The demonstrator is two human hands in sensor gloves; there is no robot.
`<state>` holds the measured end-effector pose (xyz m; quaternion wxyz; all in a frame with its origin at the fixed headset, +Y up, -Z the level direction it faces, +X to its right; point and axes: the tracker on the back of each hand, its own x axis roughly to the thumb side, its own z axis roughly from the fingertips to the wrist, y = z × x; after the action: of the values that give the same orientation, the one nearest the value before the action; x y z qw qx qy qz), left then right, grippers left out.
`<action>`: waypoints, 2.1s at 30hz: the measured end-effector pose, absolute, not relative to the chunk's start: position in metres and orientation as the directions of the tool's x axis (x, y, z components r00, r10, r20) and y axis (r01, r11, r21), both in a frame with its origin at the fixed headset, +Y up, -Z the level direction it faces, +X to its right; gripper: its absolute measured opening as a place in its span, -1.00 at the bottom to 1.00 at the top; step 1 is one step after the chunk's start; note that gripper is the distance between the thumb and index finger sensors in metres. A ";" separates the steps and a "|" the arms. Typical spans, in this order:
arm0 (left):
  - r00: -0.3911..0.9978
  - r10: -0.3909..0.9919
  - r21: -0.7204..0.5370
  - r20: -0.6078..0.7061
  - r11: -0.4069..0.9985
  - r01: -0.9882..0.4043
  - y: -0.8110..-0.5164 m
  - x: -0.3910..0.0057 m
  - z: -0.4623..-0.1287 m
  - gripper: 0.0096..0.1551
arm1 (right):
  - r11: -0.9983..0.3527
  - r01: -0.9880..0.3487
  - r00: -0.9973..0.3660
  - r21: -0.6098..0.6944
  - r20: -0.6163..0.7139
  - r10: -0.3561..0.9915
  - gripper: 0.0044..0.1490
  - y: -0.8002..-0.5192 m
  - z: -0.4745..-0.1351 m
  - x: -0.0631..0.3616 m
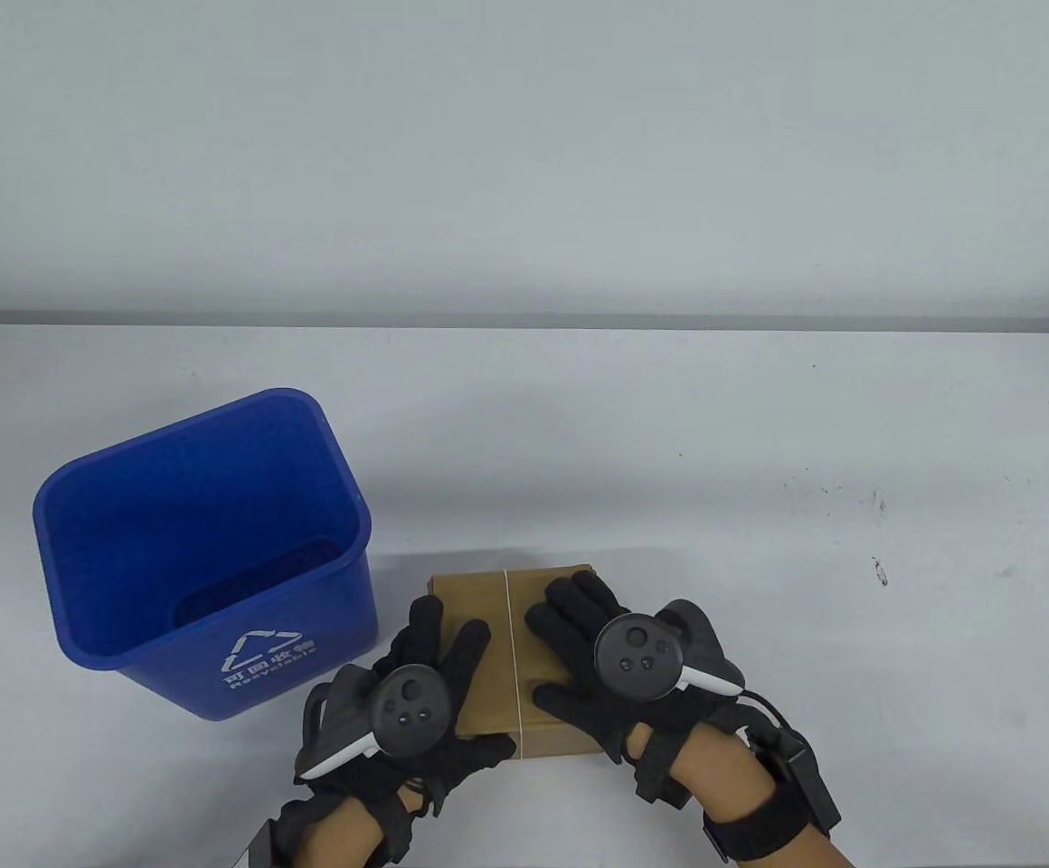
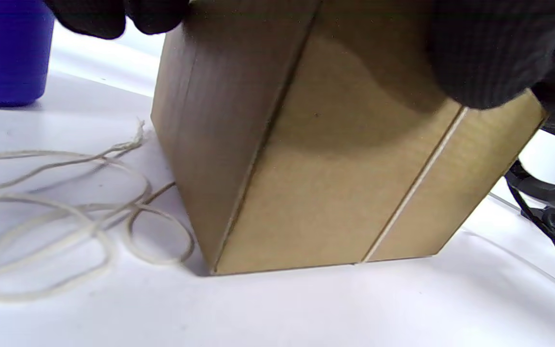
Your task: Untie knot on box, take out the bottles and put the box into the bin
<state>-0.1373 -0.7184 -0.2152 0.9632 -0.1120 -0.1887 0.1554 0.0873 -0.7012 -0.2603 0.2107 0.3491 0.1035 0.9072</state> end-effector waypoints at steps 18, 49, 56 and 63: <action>0.890 0.355 -0.289 0.285 0.918 -0.274 -0.722 -0.142 -0.222 0.38 | -0.971 -0.058 -0.818 0.234 0.546 0.181 0.25 -0.710 -0.235 0.063; 0.843 0.404 -0.112 0.355 0.914 -0.390 -0.713 -0.146 -0.218 0.21 | -0.758 -0.595 -0.654 0.269 0.385 0.651 -0.48 -0.711 -0.241 0.073; 0.847 0.395 -0.101 0.356 0.917 -0.386 -0.712 -0.146 -0.219 0.19 | -0.718 -0.633 -0.626 0.289 0.354 0.695 -0.64 -0.710 -0.243 0.077; 0.853 0.398 -0.071 0.339 0.915 -0.398 -0.711 -0.152 -0.220 0.18 | -0.547 -0.770 -0.479 0.329 0.270 0.835 -0.65 -0.699 -0.257 0.100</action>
<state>-0.1517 -0.7114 -0.2196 0.9625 0.0007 -0.1758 0.2067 0.0996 -0.6985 -0.2571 0.4687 0.2020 0.0813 0.8561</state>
